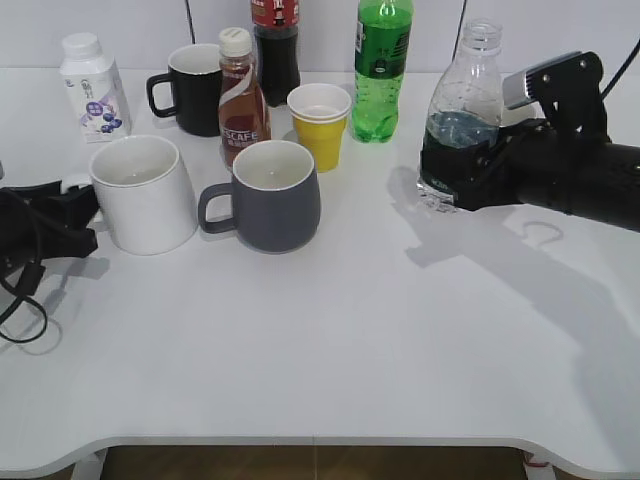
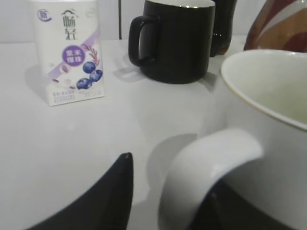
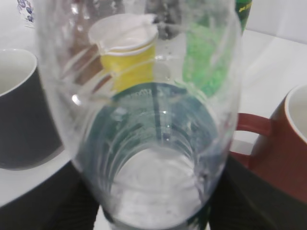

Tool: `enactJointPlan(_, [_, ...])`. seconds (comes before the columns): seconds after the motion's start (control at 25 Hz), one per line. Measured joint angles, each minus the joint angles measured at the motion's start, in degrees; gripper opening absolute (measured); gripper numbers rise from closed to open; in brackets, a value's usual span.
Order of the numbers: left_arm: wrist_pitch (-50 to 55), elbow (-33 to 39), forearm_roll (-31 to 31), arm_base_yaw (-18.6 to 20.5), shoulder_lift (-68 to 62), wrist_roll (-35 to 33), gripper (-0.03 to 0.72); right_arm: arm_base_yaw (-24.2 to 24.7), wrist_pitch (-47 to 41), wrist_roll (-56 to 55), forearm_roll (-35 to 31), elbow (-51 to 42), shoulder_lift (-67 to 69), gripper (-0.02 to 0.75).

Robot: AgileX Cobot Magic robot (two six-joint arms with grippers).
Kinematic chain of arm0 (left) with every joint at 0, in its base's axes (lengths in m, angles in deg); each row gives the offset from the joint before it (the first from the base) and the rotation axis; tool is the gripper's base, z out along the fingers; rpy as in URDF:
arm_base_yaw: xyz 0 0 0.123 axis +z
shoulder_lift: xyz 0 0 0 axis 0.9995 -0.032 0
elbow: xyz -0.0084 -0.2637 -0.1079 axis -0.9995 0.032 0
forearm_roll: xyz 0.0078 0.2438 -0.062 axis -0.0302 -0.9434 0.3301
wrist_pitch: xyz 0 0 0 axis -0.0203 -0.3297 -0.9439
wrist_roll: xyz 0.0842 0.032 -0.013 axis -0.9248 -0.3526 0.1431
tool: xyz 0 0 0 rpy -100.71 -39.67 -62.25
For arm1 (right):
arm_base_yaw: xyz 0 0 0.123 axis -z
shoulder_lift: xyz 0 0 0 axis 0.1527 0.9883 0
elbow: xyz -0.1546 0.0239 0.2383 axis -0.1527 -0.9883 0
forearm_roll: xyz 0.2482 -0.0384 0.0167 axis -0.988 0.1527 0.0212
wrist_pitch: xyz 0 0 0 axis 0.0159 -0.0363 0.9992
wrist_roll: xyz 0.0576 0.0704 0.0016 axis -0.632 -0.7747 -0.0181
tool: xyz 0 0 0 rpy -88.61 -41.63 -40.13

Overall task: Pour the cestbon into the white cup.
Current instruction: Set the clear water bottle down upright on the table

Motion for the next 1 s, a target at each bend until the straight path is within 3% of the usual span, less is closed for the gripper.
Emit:
enactJointPlan(0.2, [1.5,0.5,-1.0,0.0,2.4,-0.1,0.279,0.0,0.0,0.0,0.0,0.0,0.0,0.429])
enactJointPlan(0.52, [2.0,-0.4,4.9,0.0,2.4,-0.1,0.28,0.0,0.0,-0.4,0.0,-0.1,0.0,0.429])
enactJointPlan(0.72, [2.2,-1.8,3.3,0.0,2.4,-0.1,0.28,0.0,0.0,-1.1,0.0,-0.2,0.0,0.429])
enactJointPlan(1.0, [1.5,2.0,3.2,0.0,2.4,-0.1,0.28,0.0,0.1,-1.6,0.1,-0.5,0.0,0.429])
